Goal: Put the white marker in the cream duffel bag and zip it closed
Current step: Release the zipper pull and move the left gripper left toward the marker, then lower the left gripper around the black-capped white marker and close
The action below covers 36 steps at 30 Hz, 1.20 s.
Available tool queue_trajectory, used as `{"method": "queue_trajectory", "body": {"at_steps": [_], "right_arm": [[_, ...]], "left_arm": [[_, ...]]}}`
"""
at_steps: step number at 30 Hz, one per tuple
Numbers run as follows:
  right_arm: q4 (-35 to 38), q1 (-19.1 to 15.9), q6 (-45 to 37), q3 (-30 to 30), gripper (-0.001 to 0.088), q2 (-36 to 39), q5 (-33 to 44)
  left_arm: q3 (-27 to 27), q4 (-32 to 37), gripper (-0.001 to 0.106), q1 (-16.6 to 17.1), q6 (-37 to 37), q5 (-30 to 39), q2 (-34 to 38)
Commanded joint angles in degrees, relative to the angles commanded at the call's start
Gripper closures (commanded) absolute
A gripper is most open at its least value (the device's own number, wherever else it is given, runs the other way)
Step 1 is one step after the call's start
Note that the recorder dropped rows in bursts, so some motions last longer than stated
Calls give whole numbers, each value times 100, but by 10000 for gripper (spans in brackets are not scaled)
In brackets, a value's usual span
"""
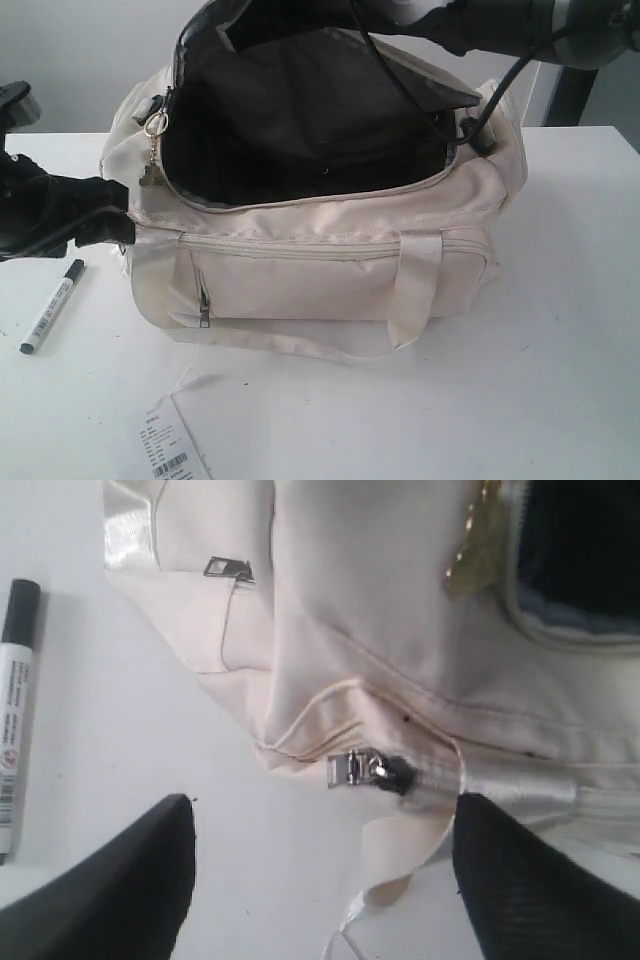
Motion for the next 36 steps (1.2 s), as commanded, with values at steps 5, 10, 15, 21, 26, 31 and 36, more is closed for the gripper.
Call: {"method": "queue_trajectory", "body": {"at_steps": [5,10,15,21,26,31,36], "right_arm": [[0,0,0,0,868,0,0],[0,0,0,0,868,0,0],[0,0,0,0,868,0,0],[0,0,0,0,868,0,0],[0,0,0,0,868,0,0],[0,0,0,0,868,0,0],[0,0,0,0,868,0,0]], "left_arm": [[-322,515,314,0,234,76,-341],[-617,2157,476,0,280,828,-425],[-633,3469,897,0,258,1397,-425],[-623,3617,1053,129,-59,1514,-296],[-623,2672,1053,651,343,1712,171],[-633,1050,1053,1054,1575,1847,585],[-633,548,931,1314,1856,1856,952]]}}
